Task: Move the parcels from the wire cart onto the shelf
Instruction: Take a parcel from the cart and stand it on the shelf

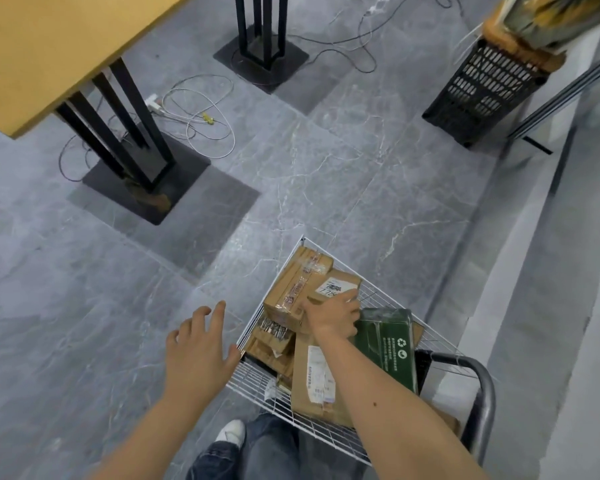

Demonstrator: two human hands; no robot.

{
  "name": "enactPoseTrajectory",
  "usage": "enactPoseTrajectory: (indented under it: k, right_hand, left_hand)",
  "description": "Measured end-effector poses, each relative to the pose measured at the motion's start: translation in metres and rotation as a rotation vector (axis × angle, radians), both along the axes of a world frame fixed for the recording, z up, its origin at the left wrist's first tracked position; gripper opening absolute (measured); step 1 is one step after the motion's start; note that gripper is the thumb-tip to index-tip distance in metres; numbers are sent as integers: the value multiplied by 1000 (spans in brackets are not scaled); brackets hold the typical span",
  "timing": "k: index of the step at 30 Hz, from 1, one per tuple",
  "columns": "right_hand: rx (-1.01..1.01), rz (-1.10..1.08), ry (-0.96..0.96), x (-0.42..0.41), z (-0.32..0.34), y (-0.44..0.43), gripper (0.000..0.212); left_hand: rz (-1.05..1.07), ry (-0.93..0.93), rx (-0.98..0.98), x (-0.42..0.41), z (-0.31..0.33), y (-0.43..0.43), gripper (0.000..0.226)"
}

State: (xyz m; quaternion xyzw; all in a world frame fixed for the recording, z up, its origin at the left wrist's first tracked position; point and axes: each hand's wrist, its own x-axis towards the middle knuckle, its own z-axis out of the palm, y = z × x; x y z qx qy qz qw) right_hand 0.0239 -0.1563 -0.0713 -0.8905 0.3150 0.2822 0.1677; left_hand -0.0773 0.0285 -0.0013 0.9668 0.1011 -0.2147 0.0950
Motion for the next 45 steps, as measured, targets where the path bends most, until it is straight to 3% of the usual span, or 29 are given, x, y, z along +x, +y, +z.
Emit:
enactPoseTrajectory:
  k: [13, 16, 21, 25, 30, 34, 37, 42, 45]
  right_hand:
    - [32, -82, -80, -11, 11, -10, 127]
    - [61, -137, -146, -33, 28, -12, 123]
    - [124, -89, -308, -99, 61, -17, 113]
    - [168, -64, -433, -156, 88, -19, 112]
    - [188, -40, -629, -207, 122, -2, 111]
    - [164, -68, -785, -239, 142, 10, 106]
    - [162, -108, -894, -262, 150, 10, 101]
    - [252, -118, -965, -303, 165, -12, 98]
    - [311, -107, -983, -334, 176, -27, 82]
  left_hand:
    - [-22, 1, -123, -8, -1, -24, 61]
    - [1, 16, -244, -14, 8, -23, 56]
    - [90, 122, -673, -31, 27, -23, 39]
    - [81, 269, -898, -50, 45, -34, 45]
    - [222, 368, -1176, -74, 62, -43, 62]
    - [232, 409, -1301, -94, 70, -49, 80]
    - [248, 368, -1427, -107, 80, -65, 75]
    - [178, 285, -1421, -133, 97, -88, 59]
    - [134, 283, -1430, -147, 111, -93, 50]
